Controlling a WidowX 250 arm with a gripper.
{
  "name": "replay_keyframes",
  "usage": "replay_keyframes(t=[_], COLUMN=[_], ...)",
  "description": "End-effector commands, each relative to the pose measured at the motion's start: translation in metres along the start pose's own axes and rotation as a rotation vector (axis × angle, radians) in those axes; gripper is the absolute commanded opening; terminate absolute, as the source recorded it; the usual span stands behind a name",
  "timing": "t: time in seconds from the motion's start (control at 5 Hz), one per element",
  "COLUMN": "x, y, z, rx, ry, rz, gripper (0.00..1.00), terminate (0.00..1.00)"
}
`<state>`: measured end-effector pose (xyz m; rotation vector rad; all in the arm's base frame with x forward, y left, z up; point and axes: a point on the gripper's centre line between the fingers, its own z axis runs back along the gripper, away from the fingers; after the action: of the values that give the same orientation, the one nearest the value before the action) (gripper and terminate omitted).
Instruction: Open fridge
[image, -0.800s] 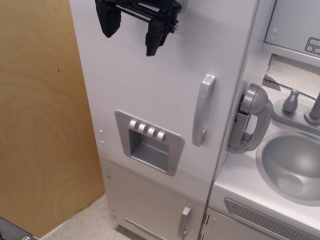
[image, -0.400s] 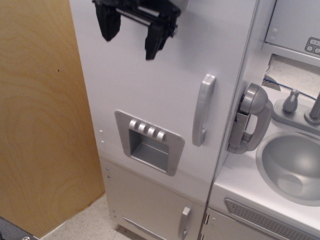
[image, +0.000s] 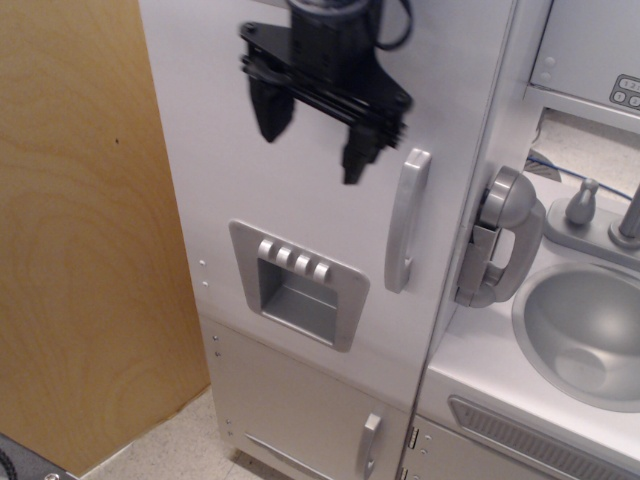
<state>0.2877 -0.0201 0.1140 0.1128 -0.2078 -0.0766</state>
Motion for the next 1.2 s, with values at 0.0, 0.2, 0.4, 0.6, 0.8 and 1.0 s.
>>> replay_keyframes(t=[0.0, 0.2, 0.4, 0.6, 0.8, 1.0], x=[0.01, 0.011, 0.011, 0.02, 0.029, 0.031], y=[-0.023, -0.03, -0.039, -0.041, -0.034, -0.032], z=[-0.01, -0.017, -0.022, -0.03, -0.038, -0.041], rx=[0.01, 0.045, 0.032, 0.046, 0.041, -0.003], ry=[-0.05, -0.091, -0.082, -0.091, -0.101, -0.099], rz=[0.014, 0.034, 0.032, 0.051, 0.031, 0.023], gripper=[1.0, 1.0, 1.0, 1.0, 1.0, 1.0], terminate=[0.0, 0.0, 0.0, 0.0, 0.0, 0.0])
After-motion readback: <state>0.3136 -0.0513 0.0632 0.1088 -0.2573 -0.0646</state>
